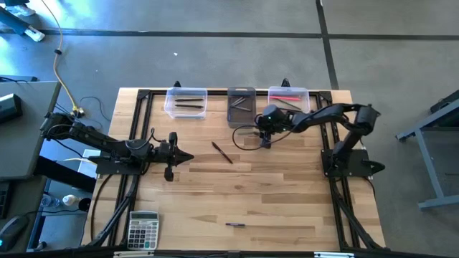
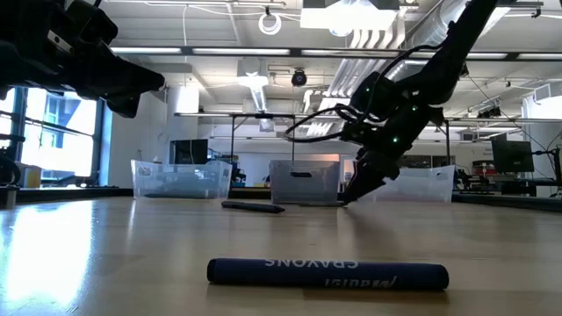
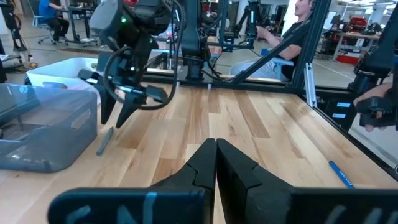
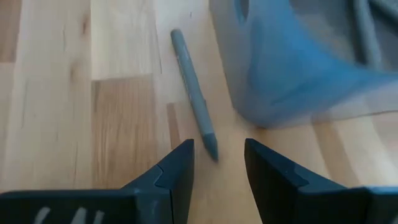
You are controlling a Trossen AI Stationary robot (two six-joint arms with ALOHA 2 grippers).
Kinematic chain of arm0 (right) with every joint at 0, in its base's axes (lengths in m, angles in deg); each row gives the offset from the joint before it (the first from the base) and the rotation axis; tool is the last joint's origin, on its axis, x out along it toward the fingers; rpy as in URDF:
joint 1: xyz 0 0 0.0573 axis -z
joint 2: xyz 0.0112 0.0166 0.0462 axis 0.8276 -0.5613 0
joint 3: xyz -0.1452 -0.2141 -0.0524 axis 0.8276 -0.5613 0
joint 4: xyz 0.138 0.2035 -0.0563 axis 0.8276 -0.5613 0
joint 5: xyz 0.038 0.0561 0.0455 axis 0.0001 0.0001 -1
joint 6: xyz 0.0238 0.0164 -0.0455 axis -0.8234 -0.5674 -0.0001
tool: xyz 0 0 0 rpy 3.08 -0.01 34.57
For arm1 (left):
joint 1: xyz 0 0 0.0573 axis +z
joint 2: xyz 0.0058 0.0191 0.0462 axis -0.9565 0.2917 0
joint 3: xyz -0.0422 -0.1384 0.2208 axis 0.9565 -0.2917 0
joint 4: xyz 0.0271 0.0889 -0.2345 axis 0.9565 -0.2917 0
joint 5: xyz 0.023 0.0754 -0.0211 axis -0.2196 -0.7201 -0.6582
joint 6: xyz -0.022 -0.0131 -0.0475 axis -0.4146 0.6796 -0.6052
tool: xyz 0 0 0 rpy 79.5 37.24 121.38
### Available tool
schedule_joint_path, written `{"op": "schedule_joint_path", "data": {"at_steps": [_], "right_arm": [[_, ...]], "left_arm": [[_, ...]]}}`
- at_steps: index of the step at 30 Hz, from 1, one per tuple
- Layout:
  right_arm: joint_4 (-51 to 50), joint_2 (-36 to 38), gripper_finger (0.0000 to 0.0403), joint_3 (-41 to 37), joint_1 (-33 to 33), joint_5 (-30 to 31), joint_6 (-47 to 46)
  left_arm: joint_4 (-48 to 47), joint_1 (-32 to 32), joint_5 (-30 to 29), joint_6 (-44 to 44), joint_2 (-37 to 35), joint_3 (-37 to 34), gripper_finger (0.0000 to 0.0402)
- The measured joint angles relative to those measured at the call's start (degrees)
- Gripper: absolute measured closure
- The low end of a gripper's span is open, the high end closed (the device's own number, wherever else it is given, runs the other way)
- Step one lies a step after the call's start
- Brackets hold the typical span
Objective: Sort crayons/erasers/pens/pencils in bins
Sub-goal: Put the gray crayon into the black bin
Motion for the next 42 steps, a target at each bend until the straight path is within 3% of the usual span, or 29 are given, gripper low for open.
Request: {"op": "schedule_joint_path", "data": {"at_steps": [10,24,32,42], "right_arm": [[-0.6,-1.6,0.0291,0.6,0.1,-1.0,0.1],[-2.4,-1.5,0.0398,0.6,-0.1,-2.9,0.2],[-6.1,-0.1,0.0394,0.7,-0.8,-2.4,0.0],[-18.2,7.9,0.0395,0.4,-4.5,-0.9,-2.0]], "left_arm": [[0.0,0.0,0.0,0.0,0.0,0.0,0.0401],[0.0,0.0,0.1,0.0,0.0,0.0,0.0401],[0.0,0.0,0.1,0.0,0.0,0.0,0.0401],[0.0,0.0,0.1,0.0,0.0,0.0,0.0401]]}}
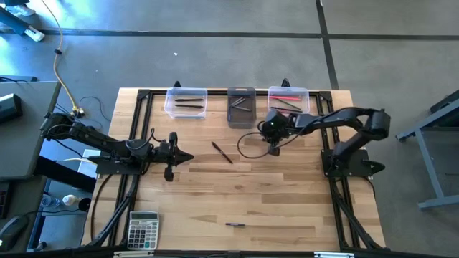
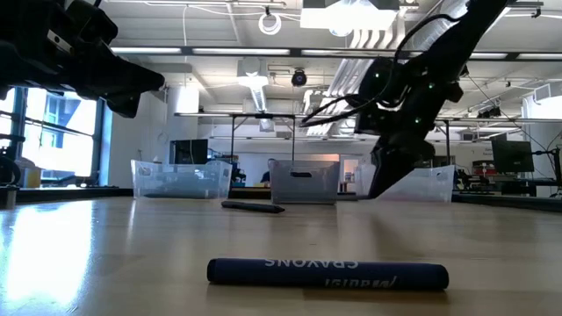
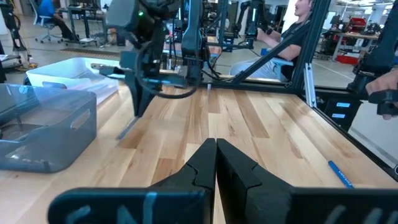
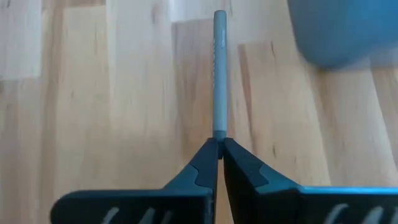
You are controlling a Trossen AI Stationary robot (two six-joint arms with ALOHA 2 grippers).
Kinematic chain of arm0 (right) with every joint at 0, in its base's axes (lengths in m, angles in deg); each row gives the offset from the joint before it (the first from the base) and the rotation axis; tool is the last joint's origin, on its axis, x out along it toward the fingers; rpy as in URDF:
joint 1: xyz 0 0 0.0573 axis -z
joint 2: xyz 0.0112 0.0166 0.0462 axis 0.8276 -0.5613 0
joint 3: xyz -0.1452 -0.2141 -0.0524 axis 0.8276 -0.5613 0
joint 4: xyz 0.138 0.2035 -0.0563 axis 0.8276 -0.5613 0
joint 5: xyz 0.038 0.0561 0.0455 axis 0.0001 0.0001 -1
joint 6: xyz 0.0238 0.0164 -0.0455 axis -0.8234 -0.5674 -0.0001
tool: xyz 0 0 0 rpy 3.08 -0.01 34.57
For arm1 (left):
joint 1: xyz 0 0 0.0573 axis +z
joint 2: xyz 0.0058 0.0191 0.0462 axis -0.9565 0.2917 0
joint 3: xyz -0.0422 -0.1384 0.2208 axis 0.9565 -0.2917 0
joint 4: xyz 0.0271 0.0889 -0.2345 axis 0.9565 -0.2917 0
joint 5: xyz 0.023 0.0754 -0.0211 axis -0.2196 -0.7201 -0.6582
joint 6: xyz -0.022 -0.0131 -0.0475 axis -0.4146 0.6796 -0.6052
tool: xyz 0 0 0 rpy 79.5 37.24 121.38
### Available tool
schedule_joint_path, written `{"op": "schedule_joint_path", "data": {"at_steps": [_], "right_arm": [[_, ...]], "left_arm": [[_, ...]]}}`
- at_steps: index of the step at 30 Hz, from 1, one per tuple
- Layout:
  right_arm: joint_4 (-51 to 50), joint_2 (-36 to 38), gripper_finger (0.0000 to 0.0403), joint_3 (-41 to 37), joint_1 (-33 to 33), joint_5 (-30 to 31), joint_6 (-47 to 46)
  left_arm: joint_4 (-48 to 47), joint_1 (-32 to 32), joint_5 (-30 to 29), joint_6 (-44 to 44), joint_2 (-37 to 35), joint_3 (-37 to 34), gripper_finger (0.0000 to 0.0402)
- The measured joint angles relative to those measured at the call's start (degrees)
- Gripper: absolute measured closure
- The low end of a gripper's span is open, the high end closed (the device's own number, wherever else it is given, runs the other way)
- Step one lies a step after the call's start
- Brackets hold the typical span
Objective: Sort crayons/erasers/pens/pencils in bins
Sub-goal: Put the gray crayon into the black bin
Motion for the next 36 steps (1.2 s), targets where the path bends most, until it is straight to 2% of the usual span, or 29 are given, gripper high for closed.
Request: {"op": "schedule_joint_path", "data": {"at_steps": [9,13,22,25,31,36], "right_arm": [[-10.9,6.5,0.0395,0.0,-4.0,1.6,-7.7],[-14.1,7.0,0.0395,0.1,-5.5,1.6,-12.9],[-17.6,7.0,0.0392,0.1,-9.0,3.0,-17.5],[-17.6,7.0,0.0372,0.1,-9.9,4.3,-17.5],[-16.8,7.0,0.0299,0.1,-10.5,8.5,-17.5],[-12.2,7.0,0.0259,0.2,-10.5,7.1,-15.6]], "left_arm": [[0.0,0.0,0.0,0.0,0.0,0.0,0.0401],[0.0,0.0,0.0,-0.4,0.0,0.0,0.0401],[0.0,0.0,0.0,-0.5,0.0,0.0,0.0401],[0.0,0.0,0.0,-0.5,0.0,0.0,0.0401],[0.0,0.0,0.0,-0.5,0.0,0.0,0.0401],[0.0,0.0,0.0,-0.5,0.0,0.0,0.0401]]}}
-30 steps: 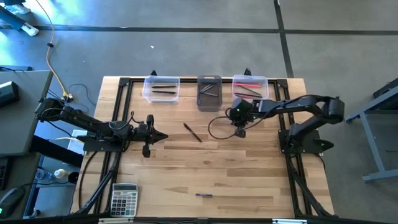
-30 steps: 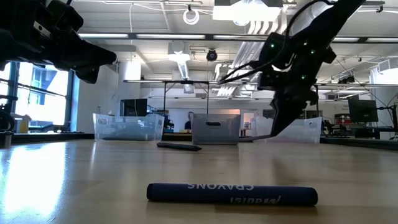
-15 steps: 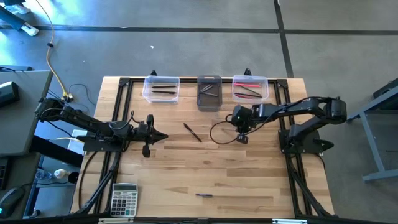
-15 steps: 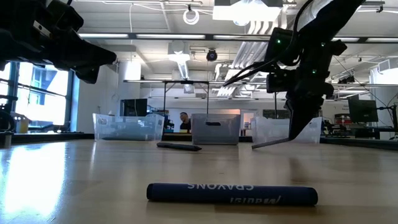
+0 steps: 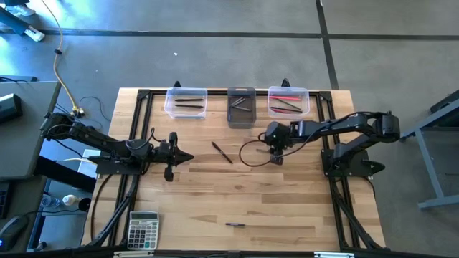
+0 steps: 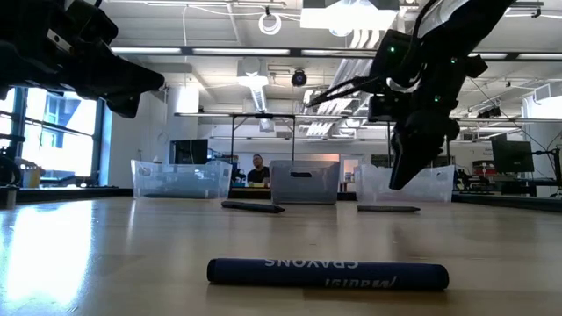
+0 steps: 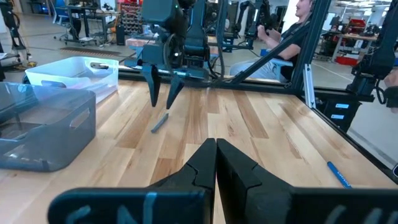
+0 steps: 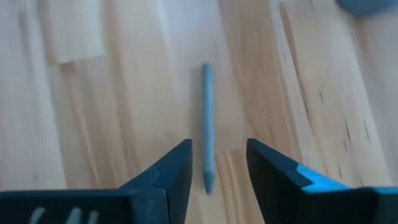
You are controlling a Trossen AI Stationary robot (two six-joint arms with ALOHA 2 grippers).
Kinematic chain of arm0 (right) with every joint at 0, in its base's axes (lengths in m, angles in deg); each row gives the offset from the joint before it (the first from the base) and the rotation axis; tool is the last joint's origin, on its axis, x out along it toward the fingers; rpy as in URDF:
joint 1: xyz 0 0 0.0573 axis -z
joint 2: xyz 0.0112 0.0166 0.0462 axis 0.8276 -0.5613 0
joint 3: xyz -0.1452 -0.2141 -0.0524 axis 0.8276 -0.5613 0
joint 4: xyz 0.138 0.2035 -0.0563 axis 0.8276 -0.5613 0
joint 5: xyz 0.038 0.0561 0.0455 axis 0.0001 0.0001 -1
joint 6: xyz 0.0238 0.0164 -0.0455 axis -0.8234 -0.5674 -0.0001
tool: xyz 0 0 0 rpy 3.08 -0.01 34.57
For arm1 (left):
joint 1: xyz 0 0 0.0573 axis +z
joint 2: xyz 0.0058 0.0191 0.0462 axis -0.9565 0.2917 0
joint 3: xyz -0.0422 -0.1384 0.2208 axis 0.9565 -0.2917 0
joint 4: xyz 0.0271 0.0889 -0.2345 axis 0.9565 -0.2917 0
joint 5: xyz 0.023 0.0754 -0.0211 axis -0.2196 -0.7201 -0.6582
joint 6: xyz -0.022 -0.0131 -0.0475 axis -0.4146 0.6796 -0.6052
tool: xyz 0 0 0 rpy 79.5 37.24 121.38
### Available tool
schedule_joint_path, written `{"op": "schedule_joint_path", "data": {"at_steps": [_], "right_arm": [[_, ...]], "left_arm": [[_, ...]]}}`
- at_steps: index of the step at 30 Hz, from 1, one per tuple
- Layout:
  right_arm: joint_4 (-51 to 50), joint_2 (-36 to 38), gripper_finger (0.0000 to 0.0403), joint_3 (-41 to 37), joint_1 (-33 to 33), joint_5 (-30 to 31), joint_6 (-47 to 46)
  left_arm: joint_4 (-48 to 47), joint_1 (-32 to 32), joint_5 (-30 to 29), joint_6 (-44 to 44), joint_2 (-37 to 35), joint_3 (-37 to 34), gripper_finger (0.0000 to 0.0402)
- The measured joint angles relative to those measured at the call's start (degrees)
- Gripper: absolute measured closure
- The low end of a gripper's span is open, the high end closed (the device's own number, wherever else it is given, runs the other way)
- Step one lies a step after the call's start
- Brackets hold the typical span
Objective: Sort crayons/erasers/pens/pencils in bins
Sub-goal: Put the gray crayon into the black bin
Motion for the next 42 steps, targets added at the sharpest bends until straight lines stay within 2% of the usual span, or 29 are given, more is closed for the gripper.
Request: {"op": "schedule_joint_path", "data": {"at_steps": [4,14,18,29,37,42], "right_arm": [[2.3,-1.2,0.0254,0.0,0.0,-1.3,4.5],[4.7,-8.2,0.0256,0.2,0.0,1.1,4.3],[4.8,-9.3,0.0279,0.3,0.0,1.1,3.5],[4.2,-9.5,0.0382,0.2,0.0,1.0,3.5],[4.2,-8.0,0.039,0.1,0.0,-0.3,3.2],[3.0,-3.7,0.0389,-0.2,-0.1,-2.1,2.4]], "left_arm": [[0.0,0.0,0.0,0.0,0.0,0.0,0.0401],[0.0,0.0,0.5,0.0,0.0,0.0,0.0401],[0.0,0.0,0.5,0.0,0.0,0.0,0.0401],[0.0,0.0,0.5,0.0,0.0,0.0,0.0401],[0.0,0.0,0.6,0.0,0.0,0.0,0.0401],[0.0,0.0,0.6,0.0,0.0,0.0,0.0401]]}}
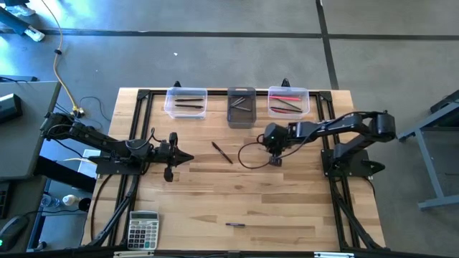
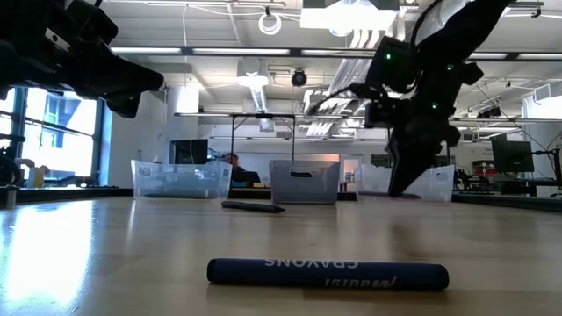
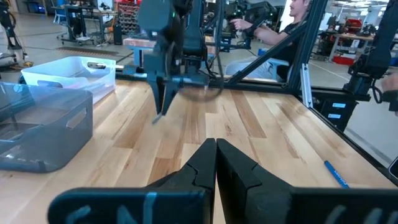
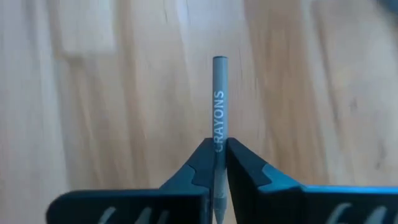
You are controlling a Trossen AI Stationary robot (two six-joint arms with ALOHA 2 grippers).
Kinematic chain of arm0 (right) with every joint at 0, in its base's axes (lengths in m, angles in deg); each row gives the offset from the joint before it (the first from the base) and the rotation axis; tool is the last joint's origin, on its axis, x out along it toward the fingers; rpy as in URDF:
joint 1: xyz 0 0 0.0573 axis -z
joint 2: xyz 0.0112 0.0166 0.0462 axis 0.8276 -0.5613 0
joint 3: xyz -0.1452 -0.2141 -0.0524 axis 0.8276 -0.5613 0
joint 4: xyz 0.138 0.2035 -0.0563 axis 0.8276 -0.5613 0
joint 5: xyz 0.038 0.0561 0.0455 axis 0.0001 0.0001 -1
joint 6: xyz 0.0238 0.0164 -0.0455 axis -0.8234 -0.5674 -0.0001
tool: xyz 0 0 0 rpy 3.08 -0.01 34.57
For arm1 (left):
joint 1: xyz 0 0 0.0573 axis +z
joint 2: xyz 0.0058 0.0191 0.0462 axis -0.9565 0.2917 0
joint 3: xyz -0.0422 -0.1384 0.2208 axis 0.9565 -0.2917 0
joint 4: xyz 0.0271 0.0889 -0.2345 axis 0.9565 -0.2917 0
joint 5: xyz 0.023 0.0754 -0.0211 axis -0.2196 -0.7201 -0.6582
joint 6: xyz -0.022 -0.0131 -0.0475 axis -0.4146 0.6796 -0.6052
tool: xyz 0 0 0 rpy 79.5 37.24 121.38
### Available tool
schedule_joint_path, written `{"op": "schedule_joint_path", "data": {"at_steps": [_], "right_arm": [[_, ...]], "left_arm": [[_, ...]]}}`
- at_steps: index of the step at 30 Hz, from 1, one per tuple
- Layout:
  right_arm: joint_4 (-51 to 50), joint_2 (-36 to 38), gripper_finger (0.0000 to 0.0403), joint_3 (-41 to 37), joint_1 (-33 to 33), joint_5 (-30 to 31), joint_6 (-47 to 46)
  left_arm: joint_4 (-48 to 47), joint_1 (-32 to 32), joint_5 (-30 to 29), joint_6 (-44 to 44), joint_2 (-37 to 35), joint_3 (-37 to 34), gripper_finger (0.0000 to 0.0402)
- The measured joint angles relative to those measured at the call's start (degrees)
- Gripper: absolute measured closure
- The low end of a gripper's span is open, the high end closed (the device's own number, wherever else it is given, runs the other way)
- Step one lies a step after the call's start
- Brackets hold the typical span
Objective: Sort crayons/erasers/pens/pencils in bins
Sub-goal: Put the gray crayon into the black bin
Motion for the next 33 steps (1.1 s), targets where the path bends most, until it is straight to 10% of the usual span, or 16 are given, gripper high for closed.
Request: {"op": "schedule_joint_path", "data": {"at_steps": [13,33], "right_arm": [[-0.2,13.3,0.0389,4.8,0.0,0.0,-2.7],[14.4,3.7,0.0389,24.1,10.2,14.3,1.8]], "left_arm": [[0.0,0.0,-0.1,0.0,0.0,0.0,0.0401],[0.3,0.0,-0.1,-0.6,0.0,0.0,0.0401]]}}
